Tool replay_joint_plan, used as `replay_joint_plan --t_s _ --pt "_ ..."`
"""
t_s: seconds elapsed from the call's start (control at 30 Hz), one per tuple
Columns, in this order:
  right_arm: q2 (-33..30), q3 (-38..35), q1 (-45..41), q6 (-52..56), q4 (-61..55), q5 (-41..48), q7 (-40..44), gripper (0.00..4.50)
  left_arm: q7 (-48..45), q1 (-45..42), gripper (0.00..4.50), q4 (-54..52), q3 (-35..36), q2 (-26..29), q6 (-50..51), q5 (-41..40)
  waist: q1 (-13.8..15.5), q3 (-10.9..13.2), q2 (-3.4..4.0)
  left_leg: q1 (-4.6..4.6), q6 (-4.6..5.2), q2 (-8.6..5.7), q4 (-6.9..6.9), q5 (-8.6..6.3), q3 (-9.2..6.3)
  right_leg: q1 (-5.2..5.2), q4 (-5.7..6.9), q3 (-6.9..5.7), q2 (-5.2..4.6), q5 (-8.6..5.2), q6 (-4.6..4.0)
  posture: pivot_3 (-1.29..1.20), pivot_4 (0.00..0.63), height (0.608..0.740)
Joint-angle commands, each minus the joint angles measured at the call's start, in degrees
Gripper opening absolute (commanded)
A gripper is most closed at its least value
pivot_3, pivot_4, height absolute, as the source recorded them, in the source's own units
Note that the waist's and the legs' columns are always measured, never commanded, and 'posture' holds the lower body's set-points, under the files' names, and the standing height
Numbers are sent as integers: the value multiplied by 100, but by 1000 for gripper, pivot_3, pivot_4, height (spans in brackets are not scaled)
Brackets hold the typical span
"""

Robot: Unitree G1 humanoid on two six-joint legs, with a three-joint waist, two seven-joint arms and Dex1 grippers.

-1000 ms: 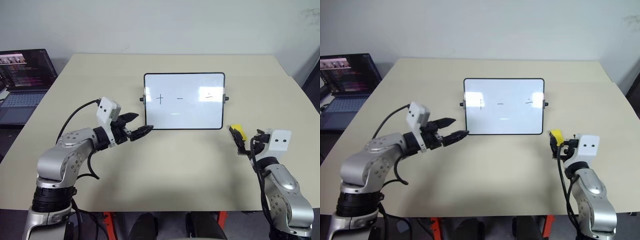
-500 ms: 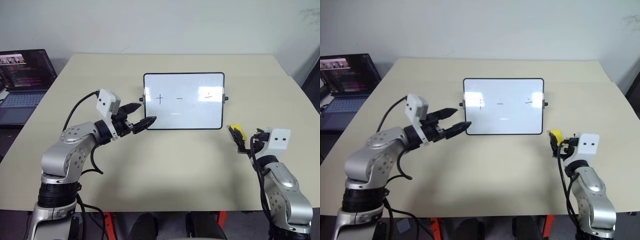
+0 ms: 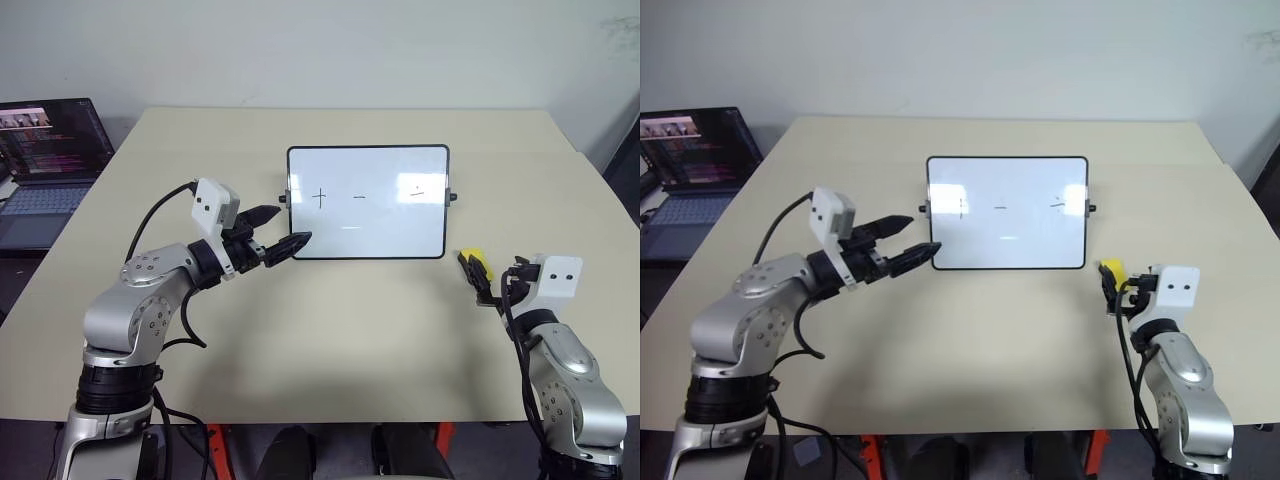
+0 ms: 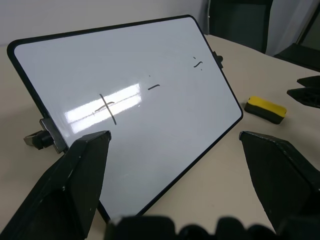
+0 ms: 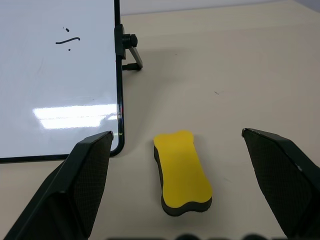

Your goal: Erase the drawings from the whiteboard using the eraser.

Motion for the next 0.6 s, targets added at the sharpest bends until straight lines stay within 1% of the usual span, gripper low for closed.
replay_joint_plan --t_s 0.03,0.37,0.6 --pt "-12 -43 -50 -145 -103 29 18 4455 -60 -153 4500 -19 92 34 -266 56 0 0 0 0 0 0 0 0 0 0 0 0 0 0 0 0 150 740" --pt "-20 -47 -38 -187 -93 27 36 4455 -40 -236 4500 204 175 73 -697 255 0 0 0 0 0 0 0 0 0 0 0 0 0 0 0 0 150 740" --pt "-47 -44 -78 -230 -13 27 80 4455 -139 -241 4500 250 99 72 -779 286 0 0 0 0 0 0 0 0 1 0 0 0 0 0 0 0 150 740"
